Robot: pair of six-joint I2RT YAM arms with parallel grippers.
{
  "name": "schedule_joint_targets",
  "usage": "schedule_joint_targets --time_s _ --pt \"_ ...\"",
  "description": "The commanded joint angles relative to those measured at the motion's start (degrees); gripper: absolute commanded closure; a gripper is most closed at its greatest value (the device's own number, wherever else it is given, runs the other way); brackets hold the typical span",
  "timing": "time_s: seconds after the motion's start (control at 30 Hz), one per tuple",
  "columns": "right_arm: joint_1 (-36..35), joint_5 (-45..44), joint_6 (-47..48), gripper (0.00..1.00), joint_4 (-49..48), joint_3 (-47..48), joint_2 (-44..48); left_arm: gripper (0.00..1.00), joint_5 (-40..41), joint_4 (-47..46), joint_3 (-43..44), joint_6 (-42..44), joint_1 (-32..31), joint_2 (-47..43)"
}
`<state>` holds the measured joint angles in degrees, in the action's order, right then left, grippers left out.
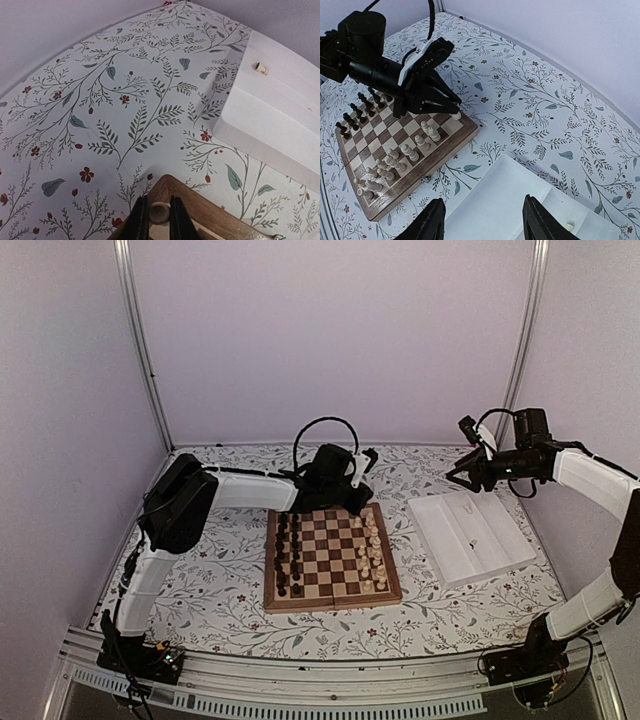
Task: Set up the chess pieces on the board
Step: Place the chess piece on the chessboard.
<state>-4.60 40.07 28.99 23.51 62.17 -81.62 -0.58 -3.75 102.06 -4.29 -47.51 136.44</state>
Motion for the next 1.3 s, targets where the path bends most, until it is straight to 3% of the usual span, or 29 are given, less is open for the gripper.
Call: schedule_joint_targets --time_s 0.0,1.27 --pt "0.01 1.0 0.8 0.45 -1.0 -0.7 -1.01 1.0 0.4 0.67 -0.82 0.08 0.09 0.4" --pt "0.0 1.16 1.15 0.44 -0.72 -0.45 -2.92 0.99 -1.7 2.23 -2.58 -1.59 -0.61 -0.62"
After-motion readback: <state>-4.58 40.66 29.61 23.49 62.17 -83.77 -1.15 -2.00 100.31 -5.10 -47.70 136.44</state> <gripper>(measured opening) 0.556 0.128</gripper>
